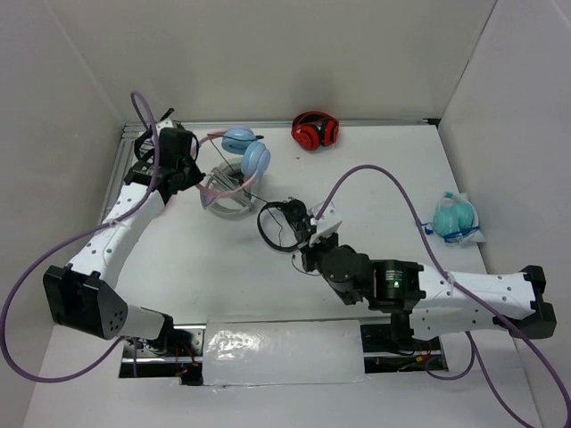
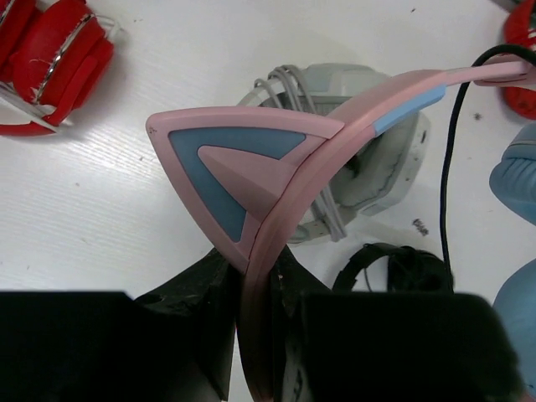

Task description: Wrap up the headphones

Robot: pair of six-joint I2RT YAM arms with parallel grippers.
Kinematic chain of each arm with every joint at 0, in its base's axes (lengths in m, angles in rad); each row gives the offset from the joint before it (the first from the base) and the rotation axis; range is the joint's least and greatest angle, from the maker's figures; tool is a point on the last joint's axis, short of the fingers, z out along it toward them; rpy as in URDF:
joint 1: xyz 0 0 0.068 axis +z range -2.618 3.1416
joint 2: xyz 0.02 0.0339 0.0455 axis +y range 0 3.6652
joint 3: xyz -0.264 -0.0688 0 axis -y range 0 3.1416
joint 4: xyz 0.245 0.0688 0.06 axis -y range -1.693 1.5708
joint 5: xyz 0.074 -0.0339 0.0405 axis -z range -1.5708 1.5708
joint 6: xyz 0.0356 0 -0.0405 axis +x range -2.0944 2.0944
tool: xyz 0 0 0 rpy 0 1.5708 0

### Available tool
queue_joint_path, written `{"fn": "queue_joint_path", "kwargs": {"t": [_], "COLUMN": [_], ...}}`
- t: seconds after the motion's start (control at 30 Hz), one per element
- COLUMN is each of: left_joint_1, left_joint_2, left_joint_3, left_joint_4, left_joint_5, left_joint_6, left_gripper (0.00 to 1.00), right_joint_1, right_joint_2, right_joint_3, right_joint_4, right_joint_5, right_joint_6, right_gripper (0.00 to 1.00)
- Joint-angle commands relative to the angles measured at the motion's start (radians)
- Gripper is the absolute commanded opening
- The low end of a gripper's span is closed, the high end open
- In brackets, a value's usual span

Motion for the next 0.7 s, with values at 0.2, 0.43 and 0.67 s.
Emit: {"fn": "queue_joint_path", "kwargs": {"t": [0.2, 0.43, 0.67], "left_joint_1": [-0.186, -0.319, -0.464], "left_joint_2": [-0.093, -0.18, -0.2], "left_joint_3": [-0.156, -0.289, -0.357], "left_joint_4": [0.236, 0.336, 0.419], "left_joint_5": [0.024, 0.173, 0.377], "left_joint_6": [0.245, 0.426, 0.612], "left_gripper": [0.0, 0.0, 0.0], "right_joint_1": [-0.122, -0.315, -0.544], "right_joint_2": [0.014, 0.054, 0.039], "right_joint_3": [0.209, 0.25, 0.223], "right_joint_4": [0.053, 0.121, 0.187], "right_joint_5": [-0.008, -0.249, -0.611], "right_joint_6": [-0.449, -0.782, -0.864], "right_gripper": [0.0, 0.0, 0.02]}}
